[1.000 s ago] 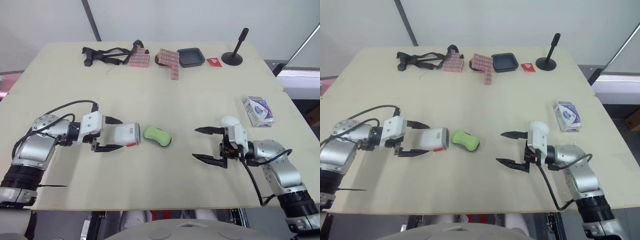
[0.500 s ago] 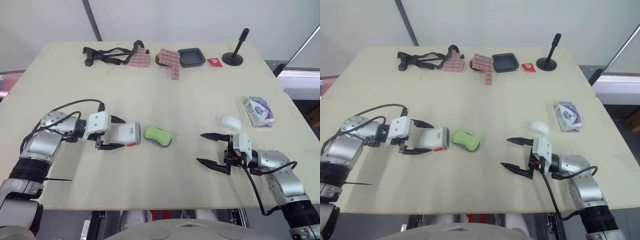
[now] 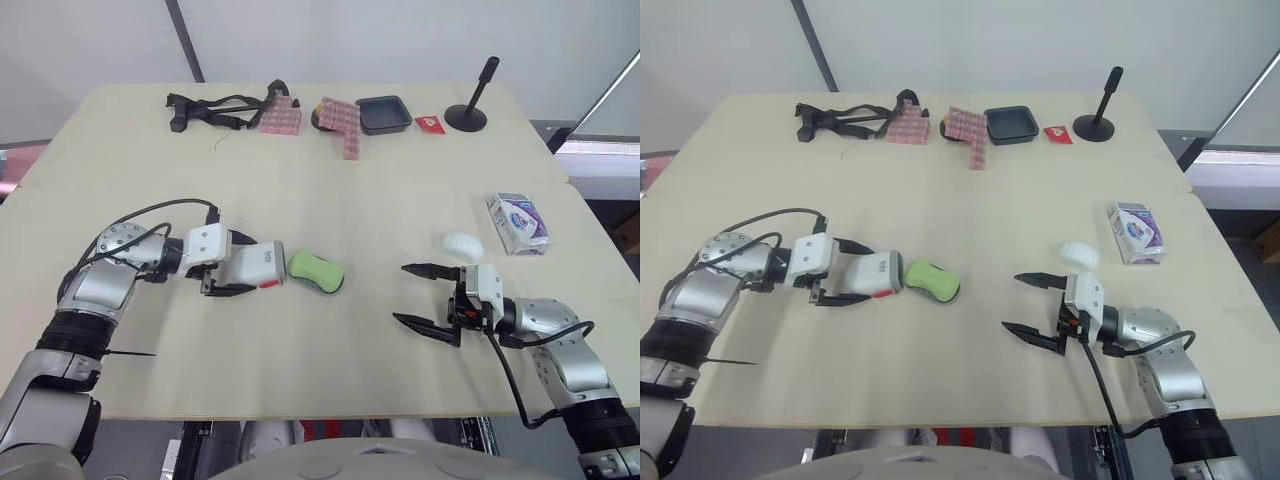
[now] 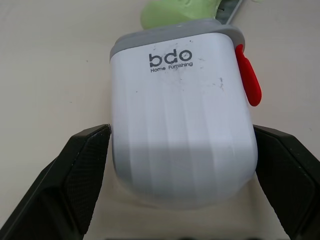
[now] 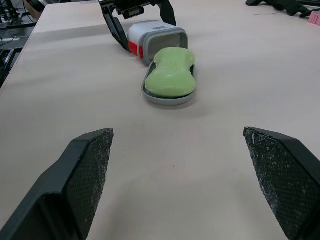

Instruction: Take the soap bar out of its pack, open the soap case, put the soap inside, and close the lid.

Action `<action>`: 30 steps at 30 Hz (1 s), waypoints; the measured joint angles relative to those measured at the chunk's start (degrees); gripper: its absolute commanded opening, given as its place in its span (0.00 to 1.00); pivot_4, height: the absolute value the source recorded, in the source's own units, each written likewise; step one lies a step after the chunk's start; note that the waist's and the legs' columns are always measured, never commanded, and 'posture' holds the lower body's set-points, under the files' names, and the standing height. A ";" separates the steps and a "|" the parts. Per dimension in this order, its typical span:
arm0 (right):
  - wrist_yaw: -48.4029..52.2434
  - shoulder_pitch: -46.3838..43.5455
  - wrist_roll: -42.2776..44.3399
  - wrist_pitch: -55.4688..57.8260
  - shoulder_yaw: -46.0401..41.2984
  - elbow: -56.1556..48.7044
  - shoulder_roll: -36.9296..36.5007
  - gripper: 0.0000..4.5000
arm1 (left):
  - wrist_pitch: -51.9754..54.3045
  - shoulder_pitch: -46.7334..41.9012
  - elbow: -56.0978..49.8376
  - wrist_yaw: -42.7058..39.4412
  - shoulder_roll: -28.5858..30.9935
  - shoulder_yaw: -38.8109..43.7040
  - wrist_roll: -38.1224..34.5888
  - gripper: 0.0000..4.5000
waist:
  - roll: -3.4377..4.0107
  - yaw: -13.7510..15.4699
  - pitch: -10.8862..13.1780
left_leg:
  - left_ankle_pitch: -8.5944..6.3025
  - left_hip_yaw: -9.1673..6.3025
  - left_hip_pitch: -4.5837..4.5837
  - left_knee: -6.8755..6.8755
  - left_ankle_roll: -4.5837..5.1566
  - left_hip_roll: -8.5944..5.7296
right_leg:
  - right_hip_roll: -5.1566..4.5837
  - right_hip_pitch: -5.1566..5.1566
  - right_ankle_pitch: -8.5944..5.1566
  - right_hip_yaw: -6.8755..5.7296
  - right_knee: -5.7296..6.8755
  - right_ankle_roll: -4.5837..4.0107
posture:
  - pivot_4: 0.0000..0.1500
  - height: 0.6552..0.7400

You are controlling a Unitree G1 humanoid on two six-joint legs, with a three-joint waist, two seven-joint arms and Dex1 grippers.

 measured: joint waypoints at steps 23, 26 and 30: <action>-0.40 -0.09 -0.03 1.43 0.08 -1.09 -0.84 1.00 | 4.75 -0.42 0.83 1.20 -2.40 -0.89 -0.75 0.77 | 0.00 -0.03 0.00 | 0.00 0.00 -0.02 0.01 0.01 0.00 | -0.01 0.02 0.00 -0.02 -0.03 0.00 | 1.00 1.00; -0.29 -0.27 -0.04 1.44 0.08 -1.09 -1.08 1.00 | 4.49 -0.42 0.83 1.46 -2.42 -0.90 -0.65 0.77 | 0.00 -0.02 0.00 | 0.00 0.00 -0.02 0.01 0.01 0.00 | -0.01 0.03 0.00 -0.03 -0.04 0.00 | 1.00 1.00; -0.29 -0.90 -0.50 2.05 0.24 -1.17 -2.19 1.00 | 3.12 -0.39 0.93 1.56 -2.37 -0.93 -0.27 0.77 | 0.00 -0.04 0.00 | 0.00 0.00 -0.03 0.01 0.01 0.00 | -0.01 0.04 0.00 -0.02 -0.05 0.00 | 1.00 1.00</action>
